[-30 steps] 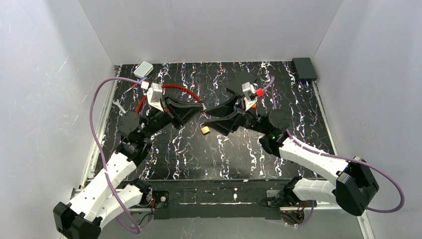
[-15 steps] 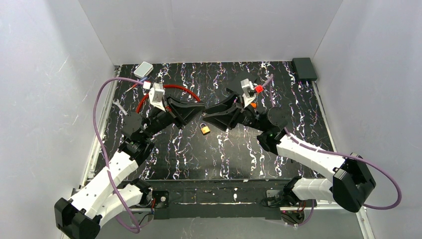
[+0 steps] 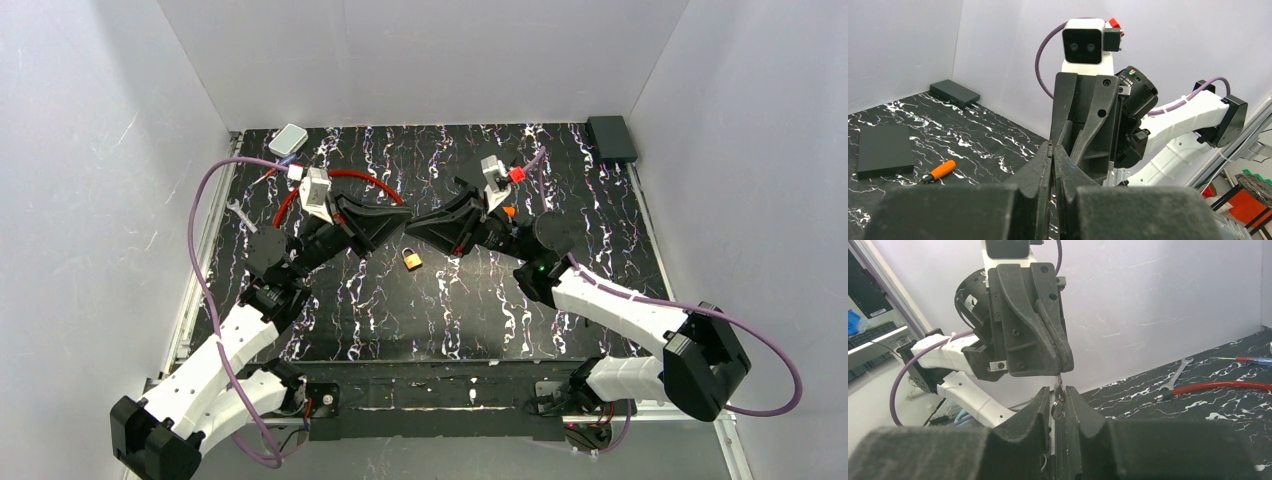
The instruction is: Unlock with the key
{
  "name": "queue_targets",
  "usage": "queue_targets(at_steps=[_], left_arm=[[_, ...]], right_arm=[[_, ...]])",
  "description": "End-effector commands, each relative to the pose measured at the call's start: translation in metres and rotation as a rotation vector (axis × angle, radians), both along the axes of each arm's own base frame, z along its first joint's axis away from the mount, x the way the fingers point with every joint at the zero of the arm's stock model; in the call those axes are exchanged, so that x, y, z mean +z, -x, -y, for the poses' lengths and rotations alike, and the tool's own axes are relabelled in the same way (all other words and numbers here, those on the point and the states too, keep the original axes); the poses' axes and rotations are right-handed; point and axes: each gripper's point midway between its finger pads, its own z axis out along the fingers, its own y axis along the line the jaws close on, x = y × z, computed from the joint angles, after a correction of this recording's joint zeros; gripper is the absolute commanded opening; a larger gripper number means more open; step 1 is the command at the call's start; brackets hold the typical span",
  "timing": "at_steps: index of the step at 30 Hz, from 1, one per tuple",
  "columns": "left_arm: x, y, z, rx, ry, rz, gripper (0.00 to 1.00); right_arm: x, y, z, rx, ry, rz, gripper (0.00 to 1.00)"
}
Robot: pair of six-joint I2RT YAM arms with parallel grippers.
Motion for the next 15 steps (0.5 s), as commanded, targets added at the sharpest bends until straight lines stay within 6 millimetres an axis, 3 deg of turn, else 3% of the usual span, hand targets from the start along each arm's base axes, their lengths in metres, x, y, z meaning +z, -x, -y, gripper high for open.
queue_targets(at_steps=[1,5,12,13,14,15], left_arm=[[0.008,0.001,-0.002,0.015,0.028,0.041,0.00],[0.007,0.001,-0.002,0.015,0.026,0.040,0.00],[0.000,0.000,-0.003,0.025,0.019,0.031,0.00],[-0.001,0.000,-0.004,0.028,0.019,0.029,0.07],[-0.003,-0.001,-0.005,0.037,0.017,0.022,0.25],[-0.005,-0.002,-0.006,0.047,0.014,0.012,0.34]], right_arm=[[0.030,0.005,0.003,0.009,-0.070,0.066,0.21],[0.030,0.003,0.003,0.001,-0.064,0.059,0.01],[0.029,0.003,0.007,-0.023,-0.065,0.057,0.01],[0.028,0.002,0.008,-0.031,-0.062,0.055,0.01],[0.023,0.000,0.008,-0.044,-0.046,0.043,0.01],[0.022,-0.002,0.009,-0.064,-0.039,0.040,0.01]])
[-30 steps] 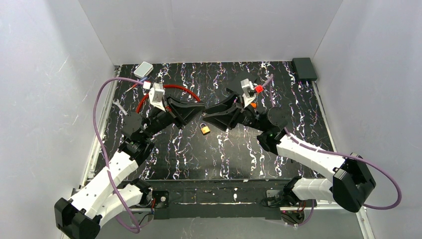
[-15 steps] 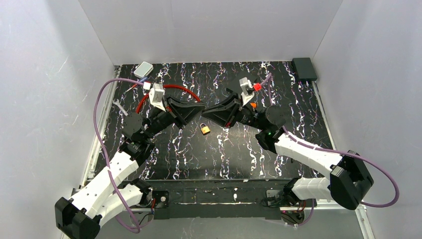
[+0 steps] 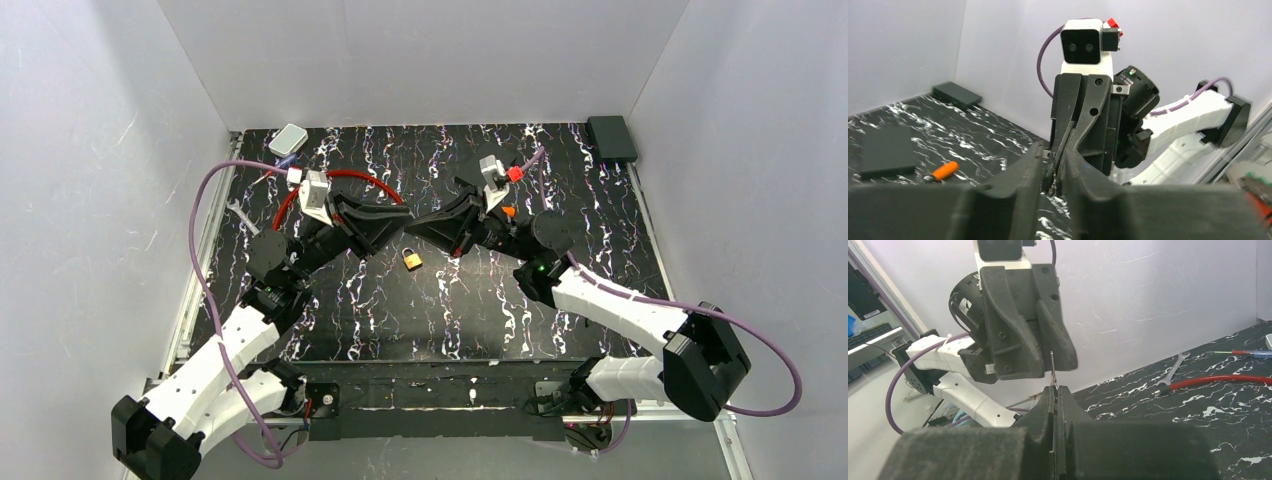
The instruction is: Unlock with the key
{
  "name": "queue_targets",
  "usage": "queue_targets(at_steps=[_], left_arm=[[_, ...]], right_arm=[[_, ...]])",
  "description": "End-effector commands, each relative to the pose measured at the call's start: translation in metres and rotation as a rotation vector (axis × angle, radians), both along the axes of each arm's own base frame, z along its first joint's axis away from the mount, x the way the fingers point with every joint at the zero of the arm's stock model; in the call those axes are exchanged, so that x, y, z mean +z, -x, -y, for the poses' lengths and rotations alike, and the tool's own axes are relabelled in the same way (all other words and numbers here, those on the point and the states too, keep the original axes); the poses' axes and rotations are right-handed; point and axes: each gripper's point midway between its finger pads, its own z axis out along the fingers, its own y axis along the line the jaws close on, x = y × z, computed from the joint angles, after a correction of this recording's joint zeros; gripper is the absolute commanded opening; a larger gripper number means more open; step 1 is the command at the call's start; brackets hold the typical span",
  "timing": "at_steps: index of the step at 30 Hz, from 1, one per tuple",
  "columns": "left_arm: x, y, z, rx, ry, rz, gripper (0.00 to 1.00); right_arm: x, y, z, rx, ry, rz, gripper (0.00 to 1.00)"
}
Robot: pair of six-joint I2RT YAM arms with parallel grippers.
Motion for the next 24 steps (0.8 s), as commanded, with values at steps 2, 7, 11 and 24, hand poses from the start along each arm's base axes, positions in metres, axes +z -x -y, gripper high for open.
queue_targets(at_steps=[2,7,11,24], left_arm=[[-0.008,-0.004,-0.011,0.078,0.000,-0.030,0.51],[-0.020,-0.009,-0.029,0.183,-0.032,-0.115,0.70],[-0.032,-0.003,-0.028,0.158,-0.166,-0.181,0.86],[-0.089,-0.019,-0.014,0.125,-0.416,-0.526,0.98]], right_arm=[[0.012,-0.008,0.012,-0.109,0.008,0.014,0.01],[-0.015,-0.023,0.023,-0.225,0.084,-0.077,0.01],[-0.037,-0.034,0.031,-0.307,0.159,-0.160,0.01],[-0.097,-0.058,0.072,-0.575,0.377,-0.300,0.01]])
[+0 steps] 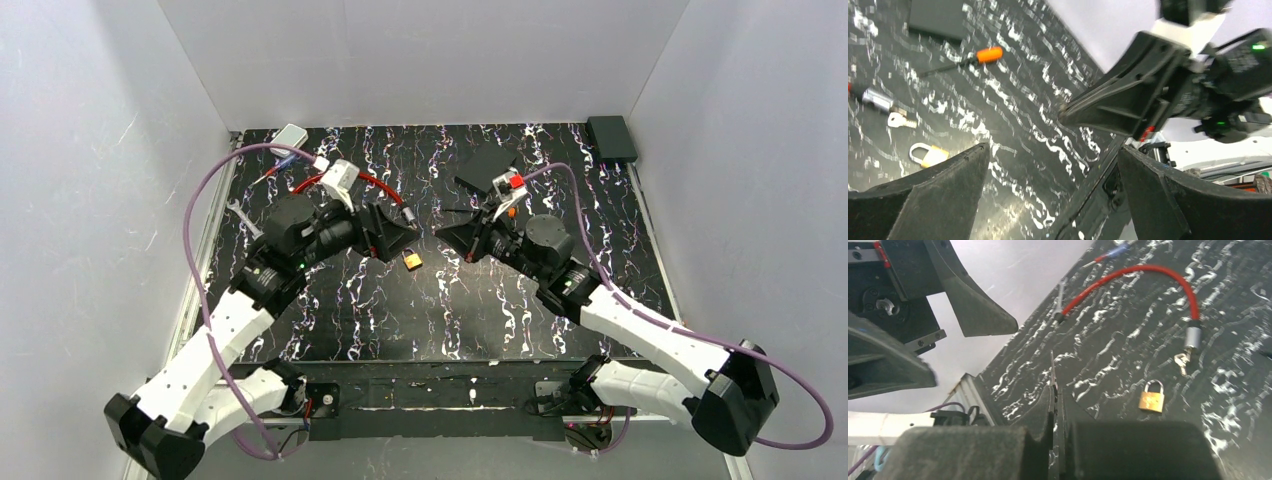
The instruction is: Unlock with the key
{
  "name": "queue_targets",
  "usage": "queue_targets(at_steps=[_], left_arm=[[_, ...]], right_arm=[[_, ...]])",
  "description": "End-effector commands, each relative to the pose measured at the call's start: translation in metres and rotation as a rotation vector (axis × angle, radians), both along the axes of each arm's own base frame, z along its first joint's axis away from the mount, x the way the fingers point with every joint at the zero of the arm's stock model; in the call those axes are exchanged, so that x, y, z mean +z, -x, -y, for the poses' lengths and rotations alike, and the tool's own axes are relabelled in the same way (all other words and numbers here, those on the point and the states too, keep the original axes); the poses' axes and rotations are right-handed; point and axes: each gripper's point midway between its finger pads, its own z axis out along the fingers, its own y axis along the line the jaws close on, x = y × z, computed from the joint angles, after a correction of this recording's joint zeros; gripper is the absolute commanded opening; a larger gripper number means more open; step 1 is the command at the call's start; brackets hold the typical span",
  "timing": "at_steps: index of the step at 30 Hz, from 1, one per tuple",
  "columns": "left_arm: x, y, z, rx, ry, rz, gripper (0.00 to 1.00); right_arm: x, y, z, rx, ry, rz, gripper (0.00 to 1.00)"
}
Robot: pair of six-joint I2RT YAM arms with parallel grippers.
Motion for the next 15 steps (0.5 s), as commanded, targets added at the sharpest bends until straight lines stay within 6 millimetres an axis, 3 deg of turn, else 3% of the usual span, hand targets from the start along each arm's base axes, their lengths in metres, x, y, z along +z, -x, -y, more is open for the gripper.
queue_targets(at_steps=[1,7,11,15], left_arm=[[-0.023,-0.001,0.000,-0.007,-0.092,-0.149,0.98],[-0.058,-0.026,-0.007,0.110,-0.241,-0.355,0.98],[-0.090,-0.046,-0.026,0.266,-0.383,-0.479,0.86],[-0.127,-0.054,-0.036,0.382,-0.509,-0.669,0.86]], right_arm=[[-0.014,-0.009,0.030,-0.145,0.092,-0.006,0.01],[-0.045,-0.005,0.046,-0.186,0.175,-0.059,0.01],[-0.058,-0.005,0.056,-0.225,0.194,-0.079,0.01],[-0.067,-0.007,0.066,-0.260,0.208,-0.091,0.01]])
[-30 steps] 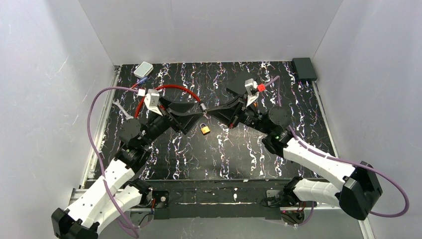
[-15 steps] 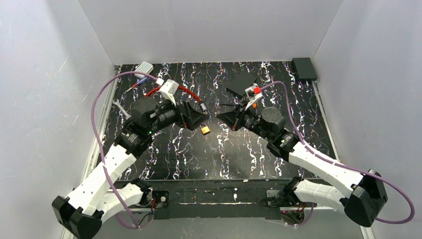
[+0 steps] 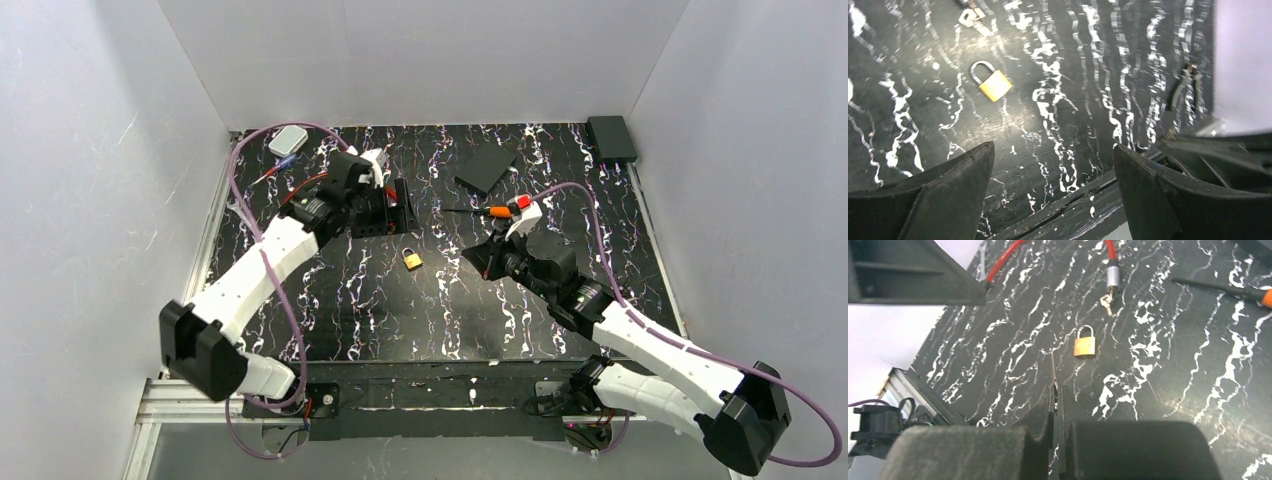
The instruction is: Unlock with the key
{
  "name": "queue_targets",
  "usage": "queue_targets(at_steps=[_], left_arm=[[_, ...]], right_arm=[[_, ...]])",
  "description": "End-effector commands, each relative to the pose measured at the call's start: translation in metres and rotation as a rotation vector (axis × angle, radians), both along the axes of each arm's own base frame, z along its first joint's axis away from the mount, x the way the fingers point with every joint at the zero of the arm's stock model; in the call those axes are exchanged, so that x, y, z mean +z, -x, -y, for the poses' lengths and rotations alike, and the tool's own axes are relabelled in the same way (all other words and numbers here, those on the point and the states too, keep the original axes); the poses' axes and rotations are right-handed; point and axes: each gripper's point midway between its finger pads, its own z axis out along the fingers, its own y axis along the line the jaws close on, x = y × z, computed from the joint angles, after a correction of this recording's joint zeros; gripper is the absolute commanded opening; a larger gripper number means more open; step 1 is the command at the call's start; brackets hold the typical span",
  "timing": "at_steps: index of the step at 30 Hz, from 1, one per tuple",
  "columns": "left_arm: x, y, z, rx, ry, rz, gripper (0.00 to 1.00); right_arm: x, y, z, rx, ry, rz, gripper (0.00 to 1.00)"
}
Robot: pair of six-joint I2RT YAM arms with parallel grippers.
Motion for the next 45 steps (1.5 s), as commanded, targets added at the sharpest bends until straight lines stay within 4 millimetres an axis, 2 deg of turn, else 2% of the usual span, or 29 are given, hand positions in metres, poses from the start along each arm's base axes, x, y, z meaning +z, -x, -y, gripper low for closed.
queue_targets(at_steps=[1,4,8,14,16,19,23,27,45], left_arm=[[-0.042,0.000,-0.028,0.171,-0.203,-0.222,0.86],[-0.071,-0.004,-0.032,0.250,-0.264,-0.320,0.81],[-0.102,-0.011,-0.035,0.360,-0.311,-0.390,0.81],[-0.132,-0.021,-0.028,0.493,-0.312,-0.458,0.80],[-0.139,-0.026,-0.027,0.534,-0.310,-0.462,0.76],[-0.149,-0.033,-0.024,0.572,-0.308,-0.460,0.70],[-0.159,-0.040,-0.019,0.590,-0.317,-0.455,0.69],[-0.162,-0.044,-0.008,0.538,-0.340,-0.437,0.68],[-0.194,-0.051,0.007,0.488,-0.488,-0.430,0.65]], right_arm=[[0.001,-0.007,0.017,-0.082,0.005,0.023,0.01],[-0.005,-0.007,0.027,-0.120,0.019,0.016,0.01],[-0.007,-0.004,0.034,-0.136,0.019,0.015,0.01],[-0.013,0.001,0.040,-0.146,0.016,0.004,0.01],[-0.014,0.003,0.042,-0.146,0.011,0.000,0.01],[-0.014,0.006,0.044,-0.148,0.002,-0.001,0.01],[-0.015,0.008,0.048,-0.151,-0.001,0.003,0.01],[-0.018,0.010,0.049,-0.150,-0.003,-0.001,0.01],[-0.017,0.016,0.058,-0.143,0.018,0.028,0.01]])
